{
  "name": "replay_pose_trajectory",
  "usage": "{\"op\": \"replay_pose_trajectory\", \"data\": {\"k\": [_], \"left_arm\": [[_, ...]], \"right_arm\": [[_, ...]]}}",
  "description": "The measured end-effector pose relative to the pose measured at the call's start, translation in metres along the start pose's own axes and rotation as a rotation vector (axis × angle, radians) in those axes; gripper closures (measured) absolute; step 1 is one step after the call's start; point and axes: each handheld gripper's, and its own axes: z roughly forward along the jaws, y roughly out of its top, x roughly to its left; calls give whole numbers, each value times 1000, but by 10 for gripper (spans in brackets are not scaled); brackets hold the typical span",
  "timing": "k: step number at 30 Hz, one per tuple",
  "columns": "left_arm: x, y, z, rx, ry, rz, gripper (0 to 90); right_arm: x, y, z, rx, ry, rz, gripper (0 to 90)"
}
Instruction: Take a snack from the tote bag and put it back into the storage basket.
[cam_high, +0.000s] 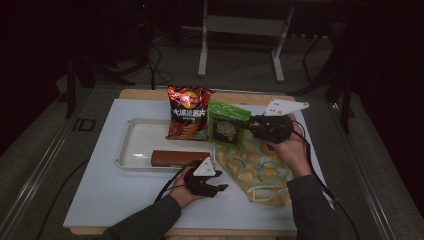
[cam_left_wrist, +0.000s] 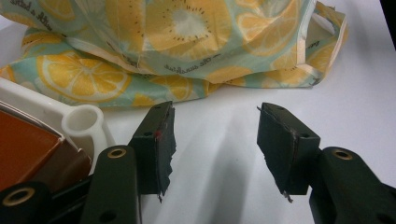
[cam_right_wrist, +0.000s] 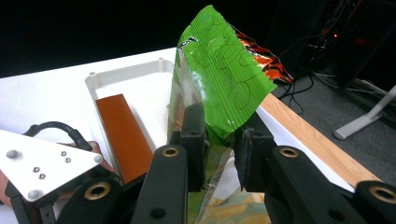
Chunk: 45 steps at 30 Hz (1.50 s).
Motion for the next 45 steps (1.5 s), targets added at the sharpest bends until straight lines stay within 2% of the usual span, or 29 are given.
{"op": "replay_pose_trajectory", "data": {"k": [22, 29, 35, 40, 42, 45], "left_arm": [[0, 0, 0, -4, -7, -4, 455], [0, 0, 0, -4, -9, -5, 454], [0, 0, 0, -3, -9, -2, 453], [0, 0, 0, -5, -12, -3, 452], [0, 0, 0, -5, -11, -2, 452], [-1, 0, 0, -7, -12, -2, 452]], "right_arm": [[2, 14, 33, -12, 47, -9, 755], [1, 18, 46, -18, 53, 5, 755], [3, 22, 64, -6, 59, -4, 756], [5, 23, 76, -21, 61, 1, 756], [7, 21, 87, 4, 59, -1, 756], [9, 19, 98, 10, 66, 0, 756]]}}
